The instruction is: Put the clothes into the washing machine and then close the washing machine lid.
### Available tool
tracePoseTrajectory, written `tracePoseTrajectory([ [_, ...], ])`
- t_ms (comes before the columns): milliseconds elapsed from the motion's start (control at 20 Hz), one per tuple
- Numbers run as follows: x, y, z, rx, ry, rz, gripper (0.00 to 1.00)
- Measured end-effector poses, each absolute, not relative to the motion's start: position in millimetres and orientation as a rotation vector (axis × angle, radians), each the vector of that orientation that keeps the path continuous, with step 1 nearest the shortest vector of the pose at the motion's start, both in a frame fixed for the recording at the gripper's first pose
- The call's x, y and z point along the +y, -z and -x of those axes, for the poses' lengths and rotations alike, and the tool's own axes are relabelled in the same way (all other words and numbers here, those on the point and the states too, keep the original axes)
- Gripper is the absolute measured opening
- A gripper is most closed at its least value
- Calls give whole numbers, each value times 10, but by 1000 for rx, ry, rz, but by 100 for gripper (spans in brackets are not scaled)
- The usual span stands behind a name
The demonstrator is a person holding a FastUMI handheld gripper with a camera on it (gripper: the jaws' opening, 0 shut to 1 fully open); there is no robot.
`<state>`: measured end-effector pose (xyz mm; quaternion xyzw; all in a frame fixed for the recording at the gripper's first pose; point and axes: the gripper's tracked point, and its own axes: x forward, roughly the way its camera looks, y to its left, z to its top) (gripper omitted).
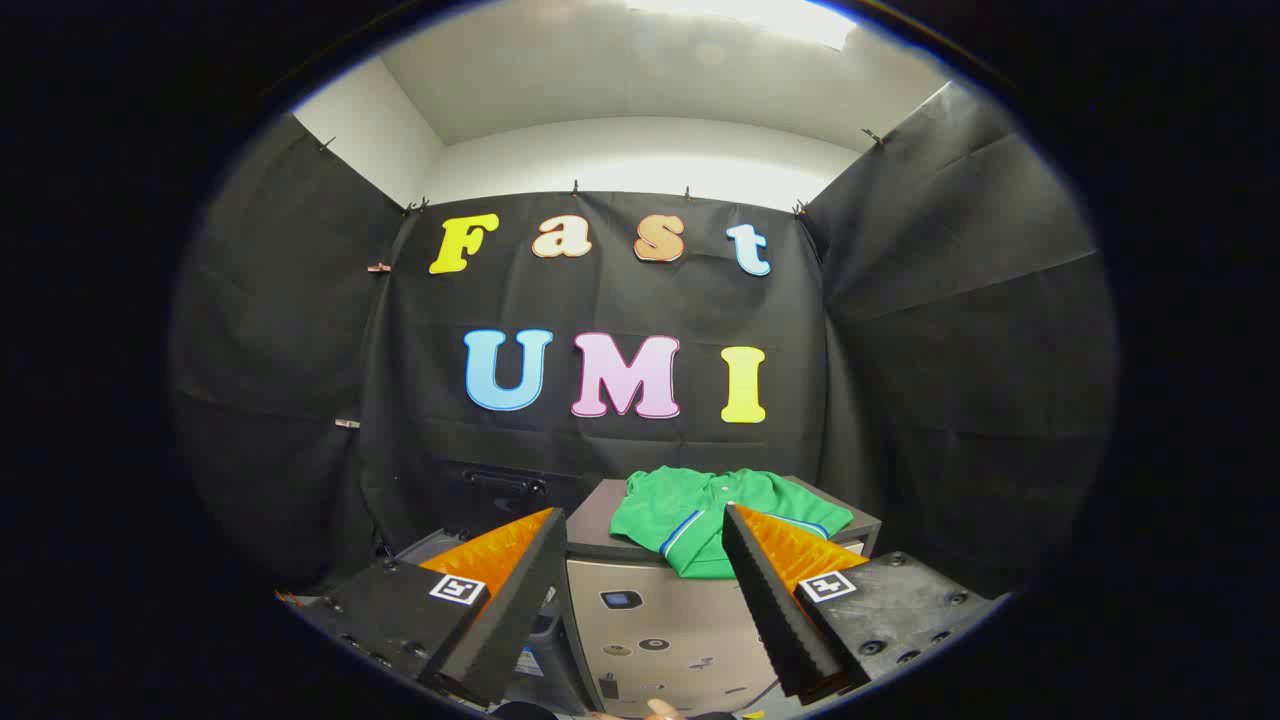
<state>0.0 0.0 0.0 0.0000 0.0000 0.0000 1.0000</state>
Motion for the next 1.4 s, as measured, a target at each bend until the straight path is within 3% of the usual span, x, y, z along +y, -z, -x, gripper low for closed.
tracePoseTrajectory([
  [1000,-78,-137,-31,10,8,9,98],
  [1400,-237,-411,-419,4,49,16,98],
])
